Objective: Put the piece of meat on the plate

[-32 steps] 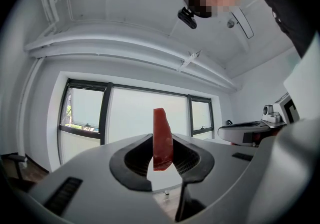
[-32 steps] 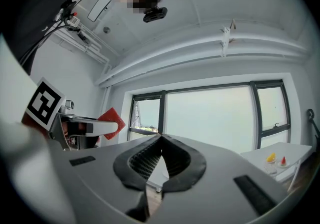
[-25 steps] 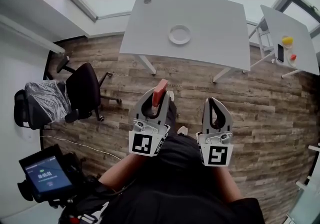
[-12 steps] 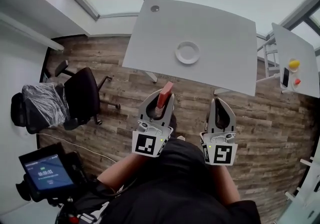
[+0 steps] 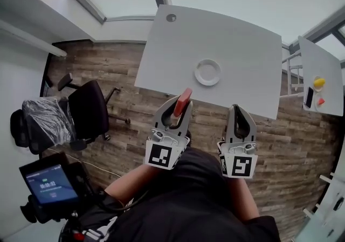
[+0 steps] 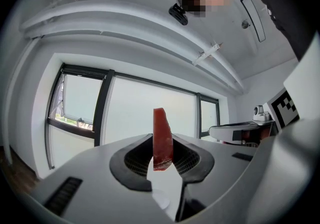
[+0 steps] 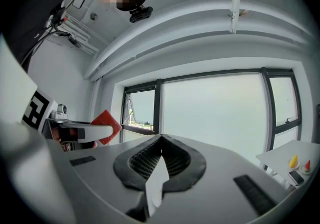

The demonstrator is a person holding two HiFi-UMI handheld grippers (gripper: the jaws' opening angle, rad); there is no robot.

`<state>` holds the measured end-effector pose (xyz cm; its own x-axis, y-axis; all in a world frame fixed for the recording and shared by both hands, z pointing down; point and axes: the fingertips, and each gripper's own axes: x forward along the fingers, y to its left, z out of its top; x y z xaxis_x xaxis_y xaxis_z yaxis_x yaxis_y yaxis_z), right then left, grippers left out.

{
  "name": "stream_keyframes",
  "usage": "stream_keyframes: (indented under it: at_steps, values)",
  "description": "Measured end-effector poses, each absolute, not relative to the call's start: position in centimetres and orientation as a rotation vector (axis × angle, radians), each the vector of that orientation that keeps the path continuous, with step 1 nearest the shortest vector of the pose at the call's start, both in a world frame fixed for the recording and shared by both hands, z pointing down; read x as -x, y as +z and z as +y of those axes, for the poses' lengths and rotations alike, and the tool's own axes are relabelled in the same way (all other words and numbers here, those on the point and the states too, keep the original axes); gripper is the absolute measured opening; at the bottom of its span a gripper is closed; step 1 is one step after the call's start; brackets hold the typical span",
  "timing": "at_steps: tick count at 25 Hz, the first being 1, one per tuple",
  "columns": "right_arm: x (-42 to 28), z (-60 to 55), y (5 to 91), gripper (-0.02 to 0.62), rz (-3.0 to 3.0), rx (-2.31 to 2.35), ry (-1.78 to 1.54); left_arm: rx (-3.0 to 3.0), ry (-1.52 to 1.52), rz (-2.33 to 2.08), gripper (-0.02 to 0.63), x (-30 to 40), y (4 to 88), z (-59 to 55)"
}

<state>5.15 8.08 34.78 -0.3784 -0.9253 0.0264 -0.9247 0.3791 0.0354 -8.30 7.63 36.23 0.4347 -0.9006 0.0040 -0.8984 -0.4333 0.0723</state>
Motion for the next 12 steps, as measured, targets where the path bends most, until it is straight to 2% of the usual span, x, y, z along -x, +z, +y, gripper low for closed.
stream_keyframes:
  at_steps: [12]
  values:
    - [-3.4,-0.1,35.6,0.004,-2.494,-1.811,-0.012,-2.610,-0.061,-1.500,0.095,10.0,38.0,0.0]
